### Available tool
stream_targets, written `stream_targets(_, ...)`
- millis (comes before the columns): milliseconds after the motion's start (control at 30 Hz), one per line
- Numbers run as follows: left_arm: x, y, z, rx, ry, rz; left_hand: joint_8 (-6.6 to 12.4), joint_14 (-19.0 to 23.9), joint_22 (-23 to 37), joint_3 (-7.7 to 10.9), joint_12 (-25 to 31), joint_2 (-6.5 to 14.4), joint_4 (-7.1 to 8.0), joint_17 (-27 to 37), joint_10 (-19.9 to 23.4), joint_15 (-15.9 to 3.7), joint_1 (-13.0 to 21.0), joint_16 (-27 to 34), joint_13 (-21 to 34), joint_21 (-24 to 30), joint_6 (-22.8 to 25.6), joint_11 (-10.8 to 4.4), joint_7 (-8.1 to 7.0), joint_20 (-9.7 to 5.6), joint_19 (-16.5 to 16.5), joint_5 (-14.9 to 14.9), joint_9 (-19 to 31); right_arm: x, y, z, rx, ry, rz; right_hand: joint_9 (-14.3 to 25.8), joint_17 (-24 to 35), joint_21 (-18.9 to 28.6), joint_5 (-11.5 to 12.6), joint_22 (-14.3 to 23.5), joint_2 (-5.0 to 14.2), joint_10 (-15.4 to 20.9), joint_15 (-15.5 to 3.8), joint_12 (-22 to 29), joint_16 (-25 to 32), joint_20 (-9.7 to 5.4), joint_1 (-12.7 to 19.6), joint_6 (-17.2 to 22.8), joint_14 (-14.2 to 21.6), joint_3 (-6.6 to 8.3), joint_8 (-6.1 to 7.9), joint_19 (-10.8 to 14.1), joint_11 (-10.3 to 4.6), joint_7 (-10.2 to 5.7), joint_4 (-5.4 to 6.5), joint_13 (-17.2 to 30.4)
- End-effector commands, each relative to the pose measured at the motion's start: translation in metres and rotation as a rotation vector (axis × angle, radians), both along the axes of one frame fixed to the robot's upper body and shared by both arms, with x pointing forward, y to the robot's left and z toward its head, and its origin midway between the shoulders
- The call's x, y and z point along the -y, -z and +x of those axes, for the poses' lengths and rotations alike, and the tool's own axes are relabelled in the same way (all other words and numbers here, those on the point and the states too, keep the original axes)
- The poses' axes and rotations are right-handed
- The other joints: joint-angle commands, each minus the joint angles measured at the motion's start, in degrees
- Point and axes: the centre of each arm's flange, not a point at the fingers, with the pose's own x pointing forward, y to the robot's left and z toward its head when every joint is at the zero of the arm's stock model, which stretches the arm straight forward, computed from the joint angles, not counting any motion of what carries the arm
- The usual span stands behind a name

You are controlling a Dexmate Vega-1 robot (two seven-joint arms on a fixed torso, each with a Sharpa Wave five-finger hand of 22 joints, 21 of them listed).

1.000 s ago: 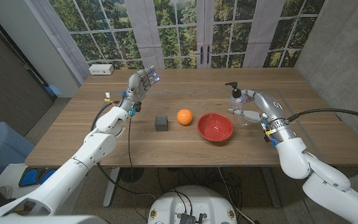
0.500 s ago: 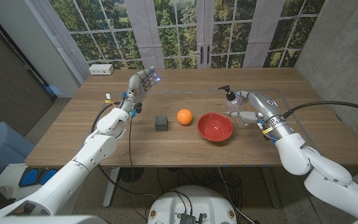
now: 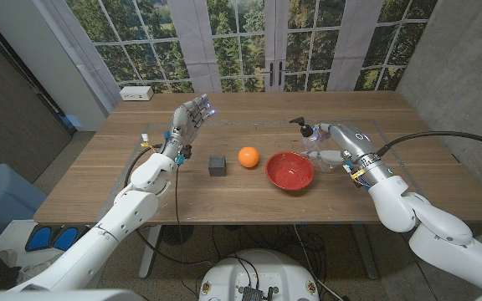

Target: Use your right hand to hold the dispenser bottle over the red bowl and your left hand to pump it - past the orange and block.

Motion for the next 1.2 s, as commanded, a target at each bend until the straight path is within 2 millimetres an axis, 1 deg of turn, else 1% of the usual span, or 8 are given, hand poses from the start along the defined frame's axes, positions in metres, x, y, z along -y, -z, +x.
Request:
stream_targets(33,-0.002,0.018,-0.019,0.003,-0.024,-0.032,-0.2,-0.7,0.1,-0.08,-0.2,3.2,-0.35,0.2,-0.5,-0.46,-0.5,-0.3,0.3,-0.4,0.1,-0.1,-0.27,0.01,-0.4,0.0,0.2,-0.004,-0.001,0.004,0.009,0.029,-0.052,0.2,0.3,0.3,0.3,0.1,12.06,8.9,-6.8,-0.4,-0.3,-8.54,12.3,21.2,-0.1,-0.17,-0.3,-0.4,-8.65,-15.06,0.04,0.2)
stream_targets(500,-0.003,0.038,-0.04,0.002,-0.044,-0.044,-0.21,-1.4,0.1,-0.44,-0.2,3.4,-0.58,0.2,-0.9,-0.33,-0.4,-0.3,0.2,-1.0,0.0,-0.02,-0.37,-0.11,-0.9,-0.1,0.1,-0.006,0.004,0.003,0.002,0.049,-0.072,0.3,0.4,0.4,0.5,0.0,12.1,9.0,-6.82,-0.8,-0.5,-8.47,12.5,21.1,-0.2,-0.64,-0.65,-0.7,-8.64,-15.05,0.16,0.5)
stream_targets(667,-0.003,0.037,-0.047,0.029,-0.088,-0.02,-0.21,-1.6,0.1,-0.53,-0.2,3.4,-0.73,0.2,-1.0,-0.31,-0.3,-0.3,0.2,-1.2,0.0,0.02,-0.39,-0.2,-1.0,-0.1,0.1,-0.007,0.005,0.004,0.001,0.036,-0.05,0.3,0.4,0.5,0.5,0.0,12.12,9.1,-6.83,-0.9,-0.5,-8.45,12.6,21.3,-0.2,-0.77,-0.71,-0.7,-8.65,-15.05,0.18,0.6)
stream_targets(733,-0.001,0.037,-0.048,0.029,-0.064,-0.039,-0.21,-1.6,0.1,-0.57,-0.2,3.4,-0.77,0.2,-1.1,-0.29,-0.3,-0.3,0.2,-1.2,0.0,0.0,-0.42,-0.17,-1.1,-0.1,0.1,-0.009,0.003,0.0,0.02,0.058,-0.097,0.3,0.4,0.5,0.6,0.0,12.21,9.1,-6.81,-1.0,-0.6,-8.46,12.6,21.3,-0.3,-0.81,-0.76,-0.8,-8.66,-15.05,0.23,0.6)
stream_targets(833,0.001,0.033,-0.052,0.045,-0.113,0.012,-0.28,-1.8,0.1,-0.64,-0.3,3.4,-0.86,0.2,-1.2,-0.27,-0.2,-0.3,0.2,-1.4,-0.2,-0.11,-0.53,-0.2,-1.2,-0.1,0.1,-0.007,0.004,0.0,0.021,0.047,-0.081,0.3,0.5,0.5,0.6,0.0,12.24,9.1,-6.86,-1.1,-0.6,-8.45,12.7,21.3,-0.2,-0.84,-0.8,-0.8,-8.65,-15.05,0.21,0.6)
stream_targets(900,0.004,0.031,-0.052,0.056,-0.113,0.021,-0.31,-2.0,0.1,-0.75,-0.3,3.4,-0.97,0.2,-1.3,-0.31,-0.2,-0.4,0.2,-1.5,-0.3,-0.01,-0.61,-0.19,-1.4,-0.1,0.1,-0.006,0.006,0.004,-0.001,0.029,-0.062,0.3,0.5,0.6,0.6,0.0,12.25,9.2,-6.83,-1.1,-0.7,-8.45,12.7,21.3,-0.2,-0.93,-0.84,-0.8,-8.66,-15.04,0.26,0.6)
stream_targets(967,0.007,0.03,-0.053,0.064,-0.111,0.025,-0.31,-2.2,0.1,-0.82,-0.3,3.4,-1.07,0.1,-1.4,-0.27,-0.1,-0.4,0.2,-1.6,-0.4,-0.01,-0.67,-0.16,-1.5,-0.1,0.1,-0.006,0.01,0.001,0.03,0.051,-0.073,0.4,0.4,0.6,0.6,0.0,12.3,9.2,-6.81,-1.2,-0.8,-8.45,12.7,21.3,-0.3,-1.03,-0.9,-0.8,-8.67,-15.04,0.34,0.7)
stream_targets(1200,0.017,0.024,-0.057,0.091,-0.13,0.048,-0.36,-2.4,0.1,-1.17,-0.3,3.2,-1.55,0.1,-1.8,-0.33,0.0,-0.4,0.2,-1.9,-0.7,-0.23,-0.83,-0.2,-1.6,-0.2,0.1,-0.003,0.009,0.001,0.039,0.051,-0.083,0.4,0.5,0.7,0.7,0.0,12.33,9.4,-6.88,-1.3,-0.7,-8.43,12.9,21.4,-0.2,-1.15,-0.99,-0.9,-8.69,-15.02,0.3,0.8)
